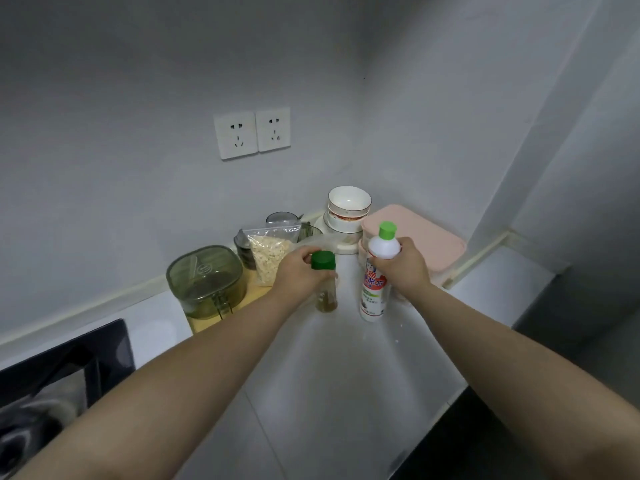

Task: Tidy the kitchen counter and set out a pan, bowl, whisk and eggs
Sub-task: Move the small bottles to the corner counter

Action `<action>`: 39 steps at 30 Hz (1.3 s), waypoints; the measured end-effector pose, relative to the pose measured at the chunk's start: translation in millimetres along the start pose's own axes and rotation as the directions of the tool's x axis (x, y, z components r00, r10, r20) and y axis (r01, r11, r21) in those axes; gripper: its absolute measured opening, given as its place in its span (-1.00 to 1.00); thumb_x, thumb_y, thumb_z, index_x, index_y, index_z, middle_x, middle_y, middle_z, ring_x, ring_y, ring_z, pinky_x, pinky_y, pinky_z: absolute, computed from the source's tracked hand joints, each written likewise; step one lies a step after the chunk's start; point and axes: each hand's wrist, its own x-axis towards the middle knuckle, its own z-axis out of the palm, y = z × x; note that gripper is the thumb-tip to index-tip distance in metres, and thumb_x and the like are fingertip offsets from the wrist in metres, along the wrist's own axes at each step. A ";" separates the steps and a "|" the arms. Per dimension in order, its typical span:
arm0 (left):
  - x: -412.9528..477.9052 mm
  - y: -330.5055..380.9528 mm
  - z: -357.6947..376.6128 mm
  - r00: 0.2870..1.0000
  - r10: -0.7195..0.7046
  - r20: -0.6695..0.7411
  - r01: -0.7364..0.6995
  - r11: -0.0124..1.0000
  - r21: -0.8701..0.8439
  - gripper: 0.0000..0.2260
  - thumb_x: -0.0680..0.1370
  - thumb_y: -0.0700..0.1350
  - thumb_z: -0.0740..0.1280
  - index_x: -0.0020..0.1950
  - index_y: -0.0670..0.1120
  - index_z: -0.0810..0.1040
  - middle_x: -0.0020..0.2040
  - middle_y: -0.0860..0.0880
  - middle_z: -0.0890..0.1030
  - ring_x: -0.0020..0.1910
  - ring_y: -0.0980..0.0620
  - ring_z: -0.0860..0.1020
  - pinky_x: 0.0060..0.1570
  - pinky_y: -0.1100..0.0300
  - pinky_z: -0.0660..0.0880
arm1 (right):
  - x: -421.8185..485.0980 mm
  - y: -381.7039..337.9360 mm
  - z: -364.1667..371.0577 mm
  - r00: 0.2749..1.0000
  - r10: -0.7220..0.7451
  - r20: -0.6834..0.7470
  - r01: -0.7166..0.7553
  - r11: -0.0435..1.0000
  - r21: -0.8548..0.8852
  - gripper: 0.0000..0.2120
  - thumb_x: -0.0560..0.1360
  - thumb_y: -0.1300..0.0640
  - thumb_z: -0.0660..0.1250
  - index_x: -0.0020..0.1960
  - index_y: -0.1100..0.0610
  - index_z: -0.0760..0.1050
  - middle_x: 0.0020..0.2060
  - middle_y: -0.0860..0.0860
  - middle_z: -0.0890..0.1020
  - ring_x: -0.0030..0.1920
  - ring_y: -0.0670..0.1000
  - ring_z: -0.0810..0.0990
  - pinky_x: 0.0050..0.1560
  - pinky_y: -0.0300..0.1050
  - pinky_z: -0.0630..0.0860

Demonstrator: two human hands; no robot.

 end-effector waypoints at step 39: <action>45.2 -80.8 -34.3 0.974 -0.126 -0.187 0.191 0.903 0.385 -0.57 0.38 -0.24 0.45 0.22 -0.08 0.46 0.11 -0.09 0.56 0.08 -0.08 0.52 0.06 0.04 0.53 | 31.6 -14.3 56.5 0.980 -0.198 0.006 0.197 0.973 -0.121 -0.53 0.35 0.01 0.42 0.17 0.16 0.40 -0.01 0.09 0.56 0.01 0.14 0.56 0.02 0.11 0.53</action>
